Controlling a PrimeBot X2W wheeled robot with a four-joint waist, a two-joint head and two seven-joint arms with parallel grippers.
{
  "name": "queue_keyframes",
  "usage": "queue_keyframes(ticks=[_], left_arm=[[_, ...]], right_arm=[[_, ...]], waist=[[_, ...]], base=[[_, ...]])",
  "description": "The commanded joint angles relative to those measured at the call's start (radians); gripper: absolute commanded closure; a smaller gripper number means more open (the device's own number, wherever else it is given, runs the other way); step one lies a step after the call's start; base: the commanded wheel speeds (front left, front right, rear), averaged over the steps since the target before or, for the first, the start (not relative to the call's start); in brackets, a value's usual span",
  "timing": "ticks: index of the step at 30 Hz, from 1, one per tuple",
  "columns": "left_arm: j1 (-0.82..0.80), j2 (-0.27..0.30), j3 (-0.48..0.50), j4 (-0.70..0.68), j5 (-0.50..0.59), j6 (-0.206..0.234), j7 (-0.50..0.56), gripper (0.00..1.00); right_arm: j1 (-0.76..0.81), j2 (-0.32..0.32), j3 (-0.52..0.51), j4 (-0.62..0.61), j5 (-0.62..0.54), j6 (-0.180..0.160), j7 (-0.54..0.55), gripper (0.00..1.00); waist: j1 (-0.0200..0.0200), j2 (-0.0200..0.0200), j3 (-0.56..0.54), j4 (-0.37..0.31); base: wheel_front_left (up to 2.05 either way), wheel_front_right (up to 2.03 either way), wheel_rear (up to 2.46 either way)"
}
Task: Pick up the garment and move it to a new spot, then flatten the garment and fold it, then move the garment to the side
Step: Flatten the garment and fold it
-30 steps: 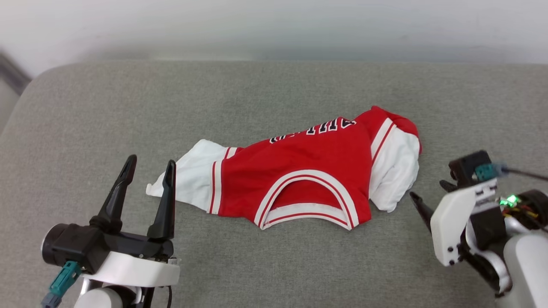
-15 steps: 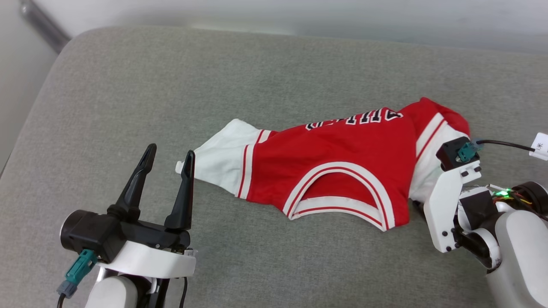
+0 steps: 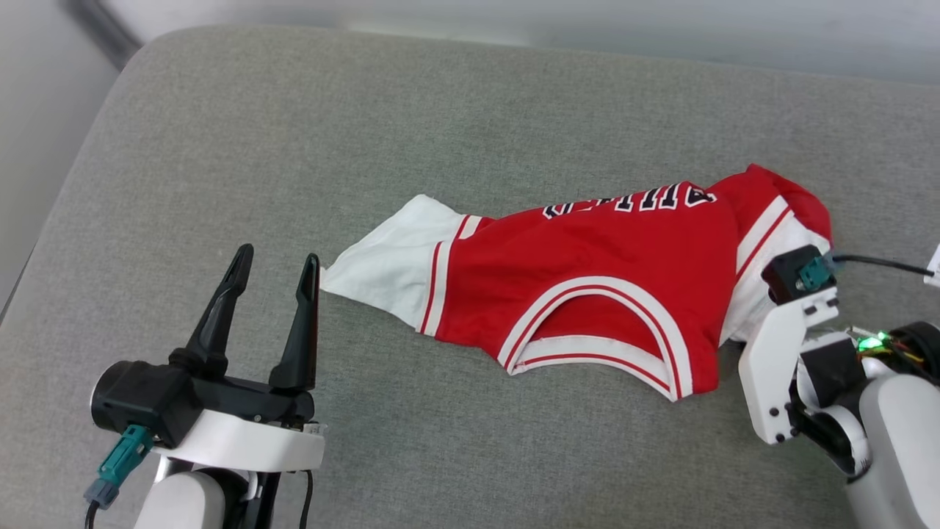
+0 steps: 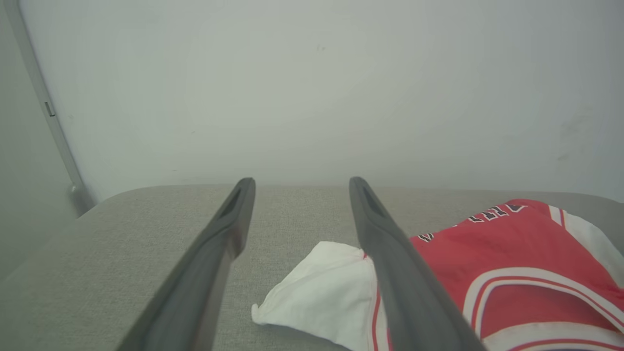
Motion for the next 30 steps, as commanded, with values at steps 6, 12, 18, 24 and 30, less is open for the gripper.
queue_keyframes(ticks=[6, 12, 18, 24, 30], left_arm=[[0.022, 0.003, 0.018, 0.008, 0.001, -0.002, -0.003, 0.0], [0.034, 0.007, 0.027, 0.004, -0.002, -0.002, -0.003, 0.0], [0.04, 0.011, 0.03, 0.001, -0.002, -0.002, -0.003, 0.0], [0.039, 0.017, 0.03, 0.007, 0.0, -0.002, -0.003, 0.0], [0.05, 0.021, 0.041, 0.008, 0.0, -0.002, -0.003, 0.0]], right_arm=[[0.142, -0.086, -0.02, -0.097, 0.043, -0.001, 0.032, 1.0], [0.249, -0.2, -0.095, -0.199, 0.078, -0.001, 0.085, 1.0], [0.311, -0.28, -0.134, -0.202, 0.086, -0.001, 0.101, 1.0], [0.315, -0.284, -0.123, -0.147, 0.078, -0.001, 0.018, 0.0], [0.272, -0.238, -0.159, -0.16, 0.032, -0.001, -0.1, 0.0]], waist=[[0.0, 0.0, -0.057, -0.067], [0.0, 0.0, -0.082, -0.113], [0.0, 0.0, -0.084, -0.13], [0.0, 0.0, -0.091, -0.147], [0.0, 0.0, -0.115, -0.178]], base=[[0.0, 0.0, 0.0], [0.0, 0.0, 0.0], [0.0, 0.0, 0.0], [0.0, 0.0, 0.0], [0.0, 0.0, 0.0]])
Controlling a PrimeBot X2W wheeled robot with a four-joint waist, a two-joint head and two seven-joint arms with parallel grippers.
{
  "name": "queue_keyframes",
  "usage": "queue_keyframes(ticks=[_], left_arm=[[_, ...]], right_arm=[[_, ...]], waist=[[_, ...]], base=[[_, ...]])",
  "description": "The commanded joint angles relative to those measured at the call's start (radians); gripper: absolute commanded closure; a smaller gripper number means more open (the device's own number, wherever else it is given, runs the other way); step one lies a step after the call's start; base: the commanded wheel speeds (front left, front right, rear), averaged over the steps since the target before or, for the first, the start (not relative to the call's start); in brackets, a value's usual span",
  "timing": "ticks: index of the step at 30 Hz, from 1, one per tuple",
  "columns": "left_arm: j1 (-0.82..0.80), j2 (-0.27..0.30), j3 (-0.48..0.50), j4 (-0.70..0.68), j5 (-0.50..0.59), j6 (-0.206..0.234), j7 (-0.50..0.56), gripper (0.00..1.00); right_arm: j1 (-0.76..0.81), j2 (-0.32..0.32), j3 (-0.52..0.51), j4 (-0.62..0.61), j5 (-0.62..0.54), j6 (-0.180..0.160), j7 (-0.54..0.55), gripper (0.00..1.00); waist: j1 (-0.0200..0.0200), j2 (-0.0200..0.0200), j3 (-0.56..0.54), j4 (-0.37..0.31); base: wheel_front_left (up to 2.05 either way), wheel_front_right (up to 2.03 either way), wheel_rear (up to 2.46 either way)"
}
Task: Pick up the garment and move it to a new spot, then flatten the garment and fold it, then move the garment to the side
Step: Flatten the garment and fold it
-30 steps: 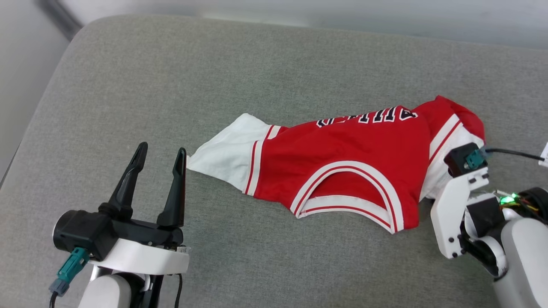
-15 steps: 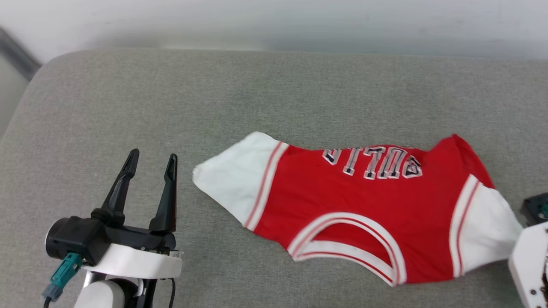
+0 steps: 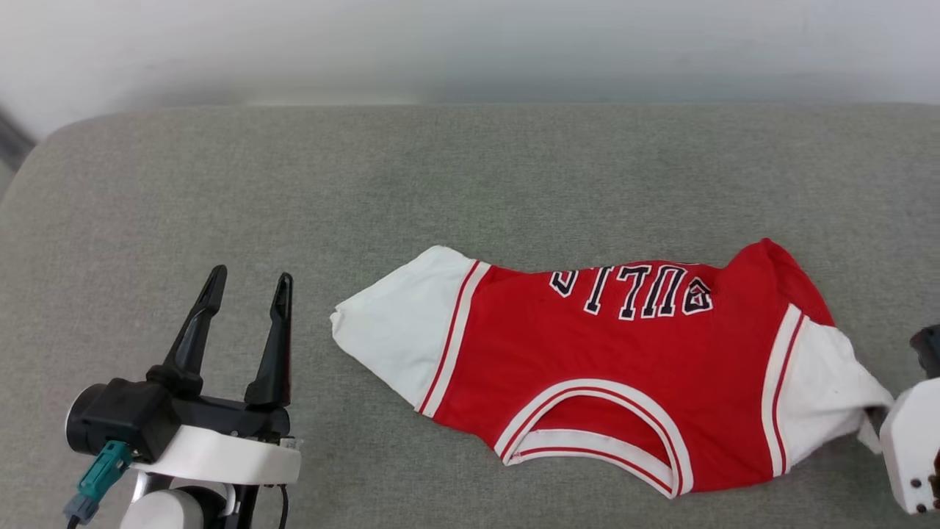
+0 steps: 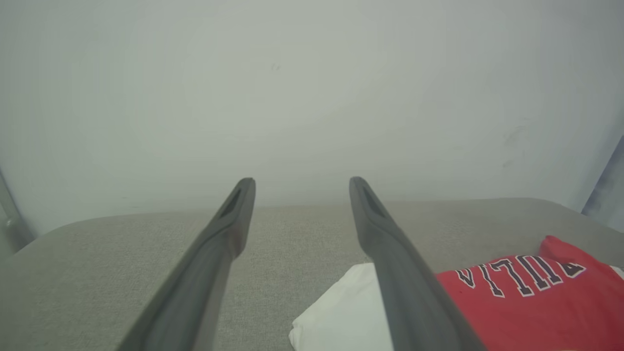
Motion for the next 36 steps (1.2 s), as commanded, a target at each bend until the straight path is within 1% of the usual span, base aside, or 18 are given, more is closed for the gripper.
queue_keyframes(ticks=[1, 6, 8, 11, 12, 13, 16, 18, 20, 23, 27, 29, 31, 32, 36], left_arm=[[0.01, 0.002, 0.003, -0.002, -0.001, -0.002, -0.003, 0.0], [0.023, 0.004, 0.014, -0.007, -0.009, -0.002, -0.003, 0.0], [0.027, 0.006, 0.017, -0.01, -0.015, -0.002, -0.003, 0.0], [0.039, 0.016, 0.022, -0.013, -0.021, -0.002, -0.003, 0.0], [0.042, 0.02, 0.021, -0.011, -0.027, -0.002, -0.003, 0.0], [0.044, 0.027, 0.021, -0.007, -0.031, -0.002, -0.003, 0.0], [0.04, 0.06, -0.001, 0.02, -0.05, -0.002, 0.001, 0.0], [0.023, 0.089, -0.021, 0.035, -0.069, -0.002, 0.039, 0.0], [0.006, 0.119, -0.04, 0.037, -0.092, -0.002, 0.118, 0.0], [-0.013, 0.162, -0.06, 0.032, -0.118, 0.0, 0.281, 0.0], [-0.037, 0.214, -0.081, 0.015, -0.132, 0.032, 0.538, 0.0], [-0.048, 0.237, -0.085, 0.007, -0.134, 0.051, 0.639, 0.0], [-0.055, 0.258, -0.087, 0.002, -0.124, 0.067, 0.71, 0.0], [-0.061, 0.258, -0.086, -0.002, -0.127, 0.075, 0.731, 0.0], [-0.077, 0.268, -0.085, 0.001, -0.117, 0.102, 0.777, 0.0]], right_arm=[[-0.019, 0.023, -0.018, -0.021, -0.011, -0.001, -0.034, 0.0], [-0.015, 0.121, -0.074, -0.113, -0.027, -0.001, -0.186, 0.0], [0.009, 0.155, -0.097, -0.141, -0.054, -0.001, -0.252, 0.0], [0.025, 0.241, -0.128, -0.178, -0.054, -0.001, -0.372, 0.0], [0.033, 0.257, -0.131, -0.188, -0.06, -0.001, -0.411, 0.0], [0.037, 0.287, -0.146, -0.194, -0.061, -0.001, -0.452, 0.0], [0.051, 0.347, -0.164, -0.206, -0.055, -0.001, -0.554, 0.0], [0.058, 0.373, -0.173, -0.211, -0.053, -0.001, -0.621, 0.0], [0.061, 0.396, -0.174, -0.215, -0.043, -0.001, -0.673, 0.0], [0.059, 0.406, -0.17, -0.214, -0.041, -0.001, -0.728, 0.0], [0.035, 0.41, -0.166, -0.209, -0.039, -0.001, -0.766, 0.0], [0.028, 0.416, -0.162, -0.206, -0.038, -0.001, -0.78, 0.0], [0.023, 0.422, -0.153, -0.201, -0.039, -0.001, -0.789, 0.0], [0.02, 0.425, -0.149, -0.198, -0.04, -0.001, -0.793, 0.0], [0.014, 0.433, -0.137, -0.185, -0.043, -0.001, -0.805, 0.0]], waist=[[0.0, -0.0001, -0.013, -0.014], [0.0, -0.0001, -0.032, -0.04], [0.0, -0.0001, -0.035, -0.049], [0.0, -0.0001, -0.034, -0.068], [0.0, -0.0001, -0.033, -0.073], [0.0, -0.0001, -0.03, -0.079], [0.0, -0.0001, -0.019, -0.095], [0.0, -0.0001, -0.011, -0.105], [0.0, -0.0001, 0.003, -0.117], [0.0, -0.0001, 0.023, -0.131], [0.0, -0.0001, 0.058, -0.151], [0.0, -0.0001, 0.079, -0.16], [0.0, -0.0001, 0.104, -0.171], [0.0, -0.0001, 0.117, -0.175], [0.0, -0.0001, 0.161, -0.184]], base=[[0.0, 0.0, 0.0], [0.0, 0.0, 0.0], [0.0, 0.0, 0.0], [0.0, 0.0, 0.0], [0.0, 0.0, 0.0], [0.0, 0.0, 0.0], [0.0, 0.0, 0.0], [0.0, 0.0, 0.0], [0.0, 0.0, 0.0], [0.0, 0.0, 0.0], [0.0, 0.0, 0.0], [0.0, 0.0, 0.0], [0.0, 0.0, 0.0], [0.0, 0.0, 0.0], [0.0, 0.0, 0.0]])
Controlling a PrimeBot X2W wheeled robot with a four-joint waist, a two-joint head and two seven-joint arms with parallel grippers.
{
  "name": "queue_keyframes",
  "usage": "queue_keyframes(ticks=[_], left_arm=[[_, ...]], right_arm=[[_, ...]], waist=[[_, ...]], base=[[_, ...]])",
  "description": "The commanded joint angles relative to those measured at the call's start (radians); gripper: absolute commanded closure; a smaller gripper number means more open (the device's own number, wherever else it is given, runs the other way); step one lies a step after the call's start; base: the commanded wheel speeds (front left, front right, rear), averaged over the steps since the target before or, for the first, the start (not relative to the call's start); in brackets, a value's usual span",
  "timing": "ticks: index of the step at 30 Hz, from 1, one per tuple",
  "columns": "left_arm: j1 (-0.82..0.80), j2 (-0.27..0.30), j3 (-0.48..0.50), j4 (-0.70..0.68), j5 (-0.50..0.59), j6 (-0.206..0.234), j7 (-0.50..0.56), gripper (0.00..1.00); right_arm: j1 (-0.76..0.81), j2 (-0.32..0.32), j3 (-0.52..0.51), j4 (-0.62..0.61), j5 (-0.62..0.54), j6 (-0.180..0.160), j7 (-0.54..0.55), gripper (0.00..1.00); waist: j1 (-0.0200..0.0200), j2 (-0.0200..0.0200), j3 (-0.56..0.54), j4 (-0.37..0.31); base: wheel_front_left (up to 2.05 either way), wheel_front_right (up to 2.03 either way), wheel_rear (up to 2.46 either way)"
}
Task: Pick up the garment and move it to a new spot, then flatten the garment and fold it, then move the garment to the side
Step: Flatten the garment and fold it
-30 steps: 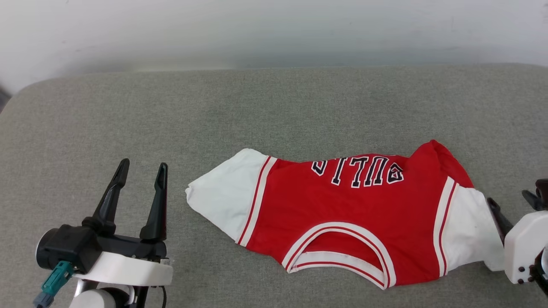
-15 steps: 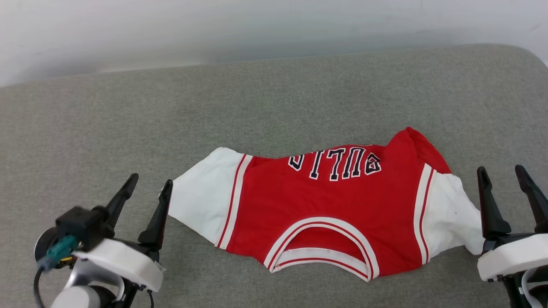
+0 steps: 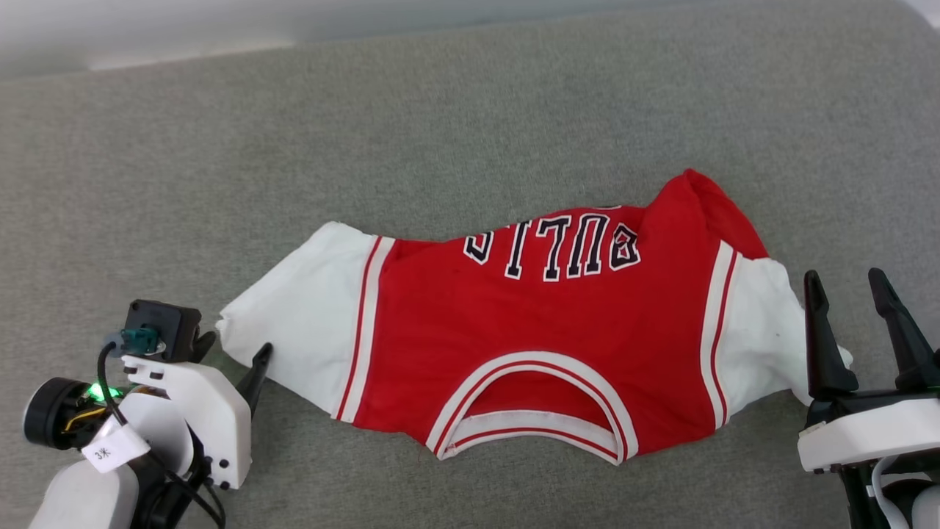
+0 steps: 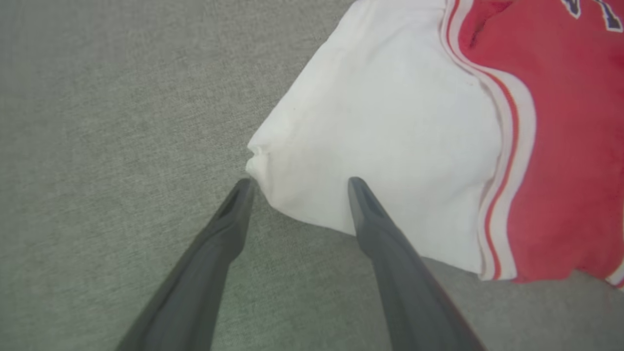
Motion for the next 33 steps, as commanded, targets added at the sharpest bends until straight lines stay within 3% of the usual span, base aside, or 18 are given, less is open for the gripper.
queue_keyframes(ticks=[1, 6, 9, 10, 11, 12, 13, 21, 27, 33], left_arm=[[-0.019, 0.012, 0.003, 0.007, 0.012, 0.015, 0.016, 0.0], [-0.03, 0.032, -0.006, 0.06, 0.035, 0.028, 0.053, 0.0], [-0.016, 0.029, -0.032, 0.109, 0.025, 0.014, 0.091, 0.0], [-0.011, 0.025, -0.042, 0.123, 0.018, 0.01, 0.107, 0.11], [-0.006, 0.022, -0.049, 0.134, 0.013, 0.004, 0.115, 0.57], [-0.003, 0.015, -0.052, 0.137, 0.006, -0.002, 0.113, 0.94], [-0.003, 0.007, -0.051, 0.138, -0.002, 0.0, 0.102, 1.0], [0.012, -0.016, 0.009, 0.056, -0.017, 0.03, -0.05, 1.0], [0.067, -0.02, 0.057, -0.081, -0.036, 0.051, -0.125, 1.0], [0.124, -0.033, 0.082, -0.244, -0.079, 0.057, -0.141, 1.0]], right_arm=[[-0.018, 0.008, 0.006, 0.007, -0.006, -0.001, -0.013, 0.0], [-0.031, 0.009, 0.016, 0.02, -0.01, -0.001, -0.022, 0.0], [-0.038, 0.006, 0.026, 0.026, -0.013, -0.001, -0.019, 0.0], [-0.037, 0.003, 0.028, 0.028, -0.016, -0.001, -0.016, 0.0], [-0.036, 0.0, 0.029, 0.032, -0.017, -0.001, -0.013, 0.0], [-0.035, -0.003, 0.031, 0.034, -0.02, -0.001, -0.009, 0.0], [-0.034, -0.004, 0.032, 0.035, -0.024, -0.001, -0.008, 0.0], [0.006, -0.038, 0.05, 0.045, -0.022, -0.001, 0.102, 0.0], [0.078, -0.07, 0.033, 0.013, -0.008, -0.001, 0.324, 0.0], [0.157, -0.044, -0.068, -0.074, -0.036, -0.001, 0.611, 0.0]], waist=[[-0.0001, -0.0001, 0.042, -0.013], [-0.0001, -0.0001, 0.063, -0.015], [-0.0001, -0.0001, 0.068, -0.016], [-0.0001, -0.0001, 0.069, -0.016], [-0.0001, -0.0001, 0.069, -0.016], [-0.0001, -0.0001, 0.068, -0.015], [-0.0001, -0.0001, 0.067, -0.013], [-0.0001, -0.0001, 0.009, 0.009], [-0.0001, -0.0001, -0.046, 0.034], [-0.0001, -0.0001, -0.071, 0.061]], base=[[0.0, 0.0, 0.0], [0.0, 0.0, 0.0], [0.0, 0.0, 0.0], [0.0, 0.0, 0.0], [0.0, 0.0, 0.0], [0.0, 0.0, 0.0], [0.0, 0.0, 0.0], [0.0, 0.0, 0.0], [0.0, 0.0, 0.0], [0.0, 0.0, 0.0]])
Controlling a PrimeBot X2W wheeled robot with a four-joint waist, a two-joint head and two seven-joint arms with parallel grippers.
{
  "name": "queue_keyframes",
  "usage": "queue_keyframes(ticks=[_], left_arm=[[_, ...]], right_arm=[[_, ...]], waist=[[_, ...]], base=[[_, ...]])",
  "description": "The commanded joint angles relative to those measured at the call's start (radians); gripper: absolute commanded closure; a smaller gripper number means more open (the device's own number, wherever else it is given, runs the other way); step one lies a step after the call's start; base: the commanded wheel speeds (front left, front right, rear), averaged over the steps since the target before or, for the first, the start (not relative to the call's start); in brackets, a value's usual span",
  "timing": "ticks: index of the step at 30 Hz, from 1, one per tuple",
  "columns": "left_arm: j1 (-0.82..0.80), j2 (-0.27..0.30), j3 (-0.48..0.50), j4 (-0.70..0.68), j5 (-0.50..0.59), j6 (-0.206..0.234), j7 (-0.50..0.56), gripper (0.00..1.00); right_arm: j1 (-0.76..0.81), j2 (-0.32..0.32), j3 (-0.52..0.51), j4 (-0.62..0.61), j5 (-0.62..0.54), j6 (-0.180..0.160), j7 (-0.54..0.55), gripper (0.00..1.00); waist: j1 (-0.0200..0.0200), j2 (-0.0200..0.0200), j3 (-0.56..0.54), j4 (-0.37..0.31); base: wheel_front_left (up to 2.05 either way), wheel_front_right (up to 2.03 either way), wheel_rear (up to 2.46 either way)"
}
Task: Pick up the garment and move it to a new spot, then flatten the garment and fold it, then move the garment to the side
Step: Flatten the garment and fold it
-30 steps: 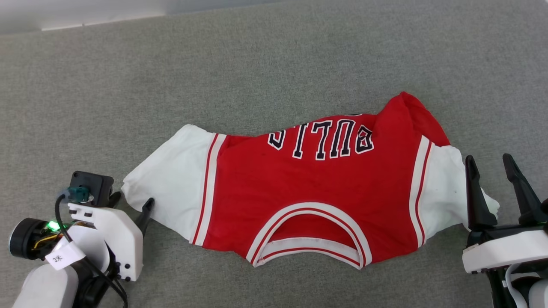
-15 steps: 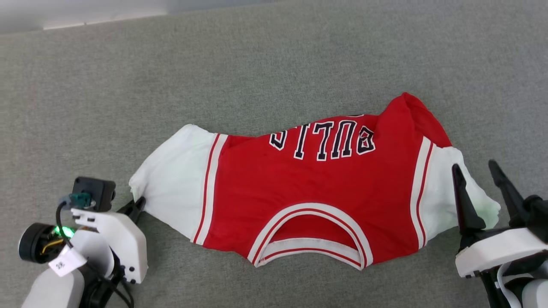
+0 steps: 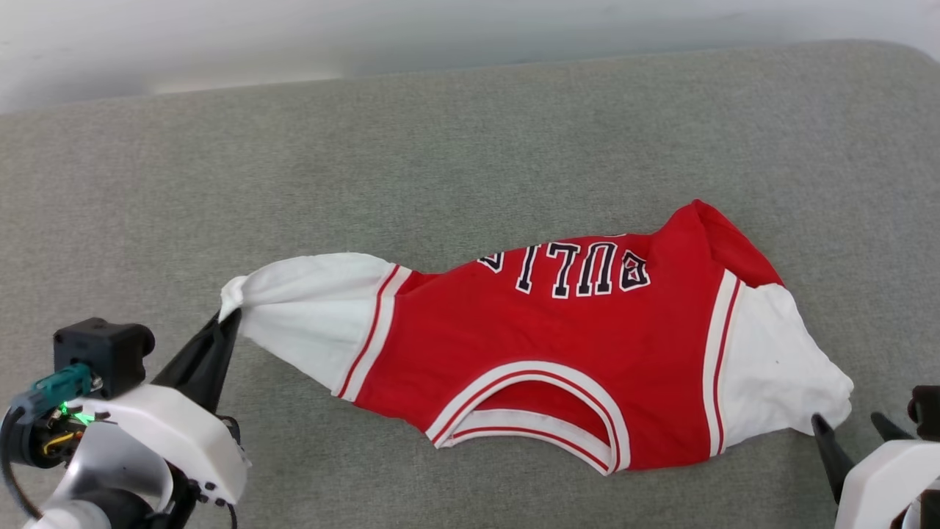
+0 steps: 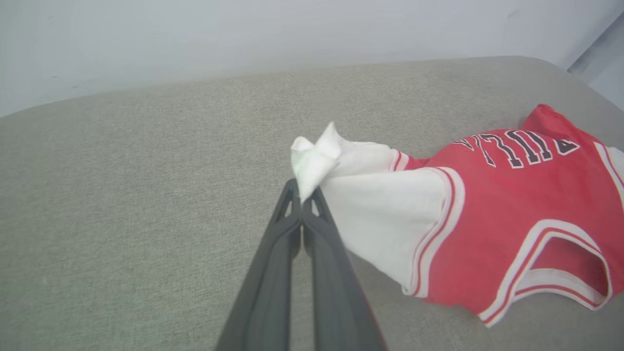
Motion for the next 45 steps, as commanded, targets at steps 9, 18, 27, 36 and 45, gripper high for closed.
queue_keyframes(ticks=[9, 18, 27, 36, 45], left_arm=[[0.044, -0.006, -0.028, -0.168, -0.03, -0.012, 0.018, 1.0], [0.001, 0.002, -0.053, -0.209, -0.031, -0.028, 0.025, 1.0], [-0.018, 0.018, -0.051, -0.199, -0.035, -0.04, 0.027, 1.0], [-0.007, 0.024, -0.043, -0.165, -0.043, -0.044, 0.014, 1.0], [0.011, 0.043, 0.01, -0.162, -0.061, -0.036, -0.022, 1.0]], right_arm=[[-0.029, -0.033, -0.037, -0.095, -0.036, -0.001, 0.265, 0.0], [-0.12, -0.091, -0.04, 0.064, -0.045, -0.001, 0.308, 0.0], [-0.114, -0.071, 0.041, 0.199, -0.02, 0.002, 0.299, 0.04], [-0.071, -0.089, 0.038, 0.224, 0.01, 0.001, 0.301, 1.0], [-0.113, -0.168, -0.002, -0.025, 0.133, -0.001, 0.363, 1.0]], waist=[[0.0, -0.0001, 0.005, 0.034], [0.0, -0.0001, 0.059, 0.08], [0.0, -0.0001, 0.089, 0.1], [0.0, -0.0001, 0.04, 0.088], [0.0, -0.0001, -0.053, 0.045]], base=[[0.0, 0.0, 0.0], [0.0, 0.0, 0.0], [0.0, 0.0, 0.0], [0.0, 0.0, 0.0], [0.0, 0.0, 0.0]])
